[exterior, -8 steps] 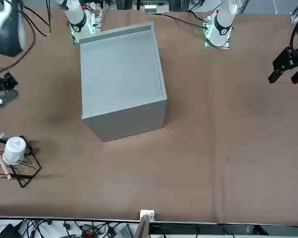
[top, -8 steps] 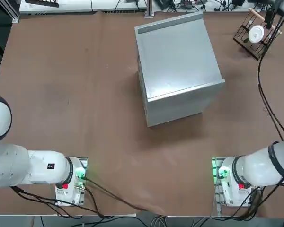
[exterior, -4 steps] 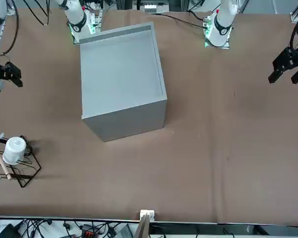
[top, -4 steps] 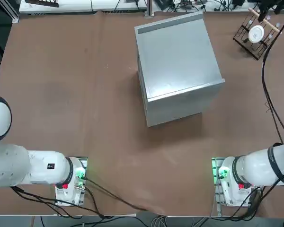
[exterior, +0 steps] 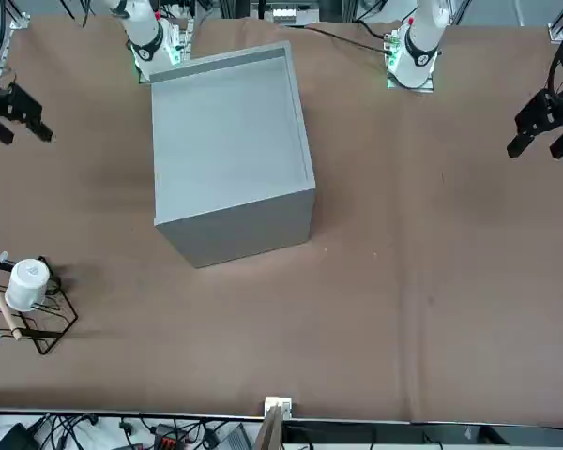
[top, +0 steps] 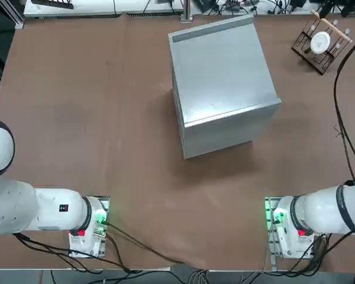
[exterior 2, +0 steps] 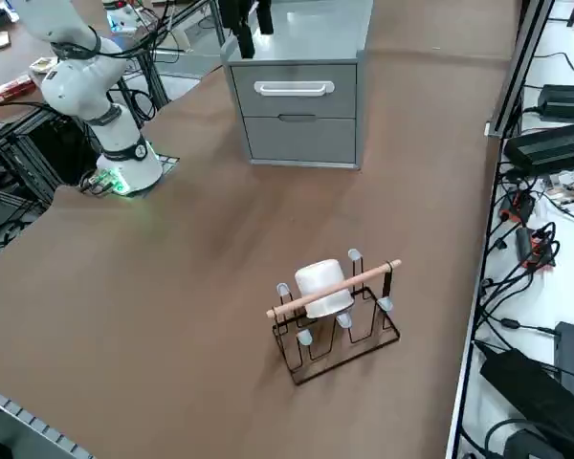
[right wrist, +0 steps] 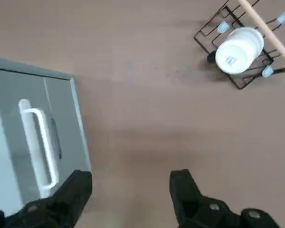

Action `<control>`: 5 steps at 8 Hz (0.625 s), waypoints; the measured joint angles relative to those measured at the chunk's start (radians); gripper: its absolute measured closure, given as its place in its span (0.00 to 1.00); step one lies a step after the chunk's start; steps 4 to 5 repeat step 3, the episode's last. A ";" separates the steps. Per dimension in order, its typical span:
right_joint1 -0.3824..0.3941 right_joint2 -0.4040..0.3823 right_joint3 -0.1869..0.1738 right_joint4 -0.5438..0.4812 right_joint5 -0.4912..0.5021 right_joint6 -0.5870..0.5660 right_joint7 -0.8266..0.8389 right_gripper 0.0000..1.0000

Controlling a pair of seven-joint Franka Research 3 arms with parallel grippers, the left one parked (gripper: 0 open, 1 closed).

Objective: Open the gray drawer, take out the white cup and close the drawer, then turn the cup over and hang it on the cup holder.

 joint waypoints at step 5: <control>0.042 -0.021 0.003 0.008 -0.001 -0.021 0.014 0.00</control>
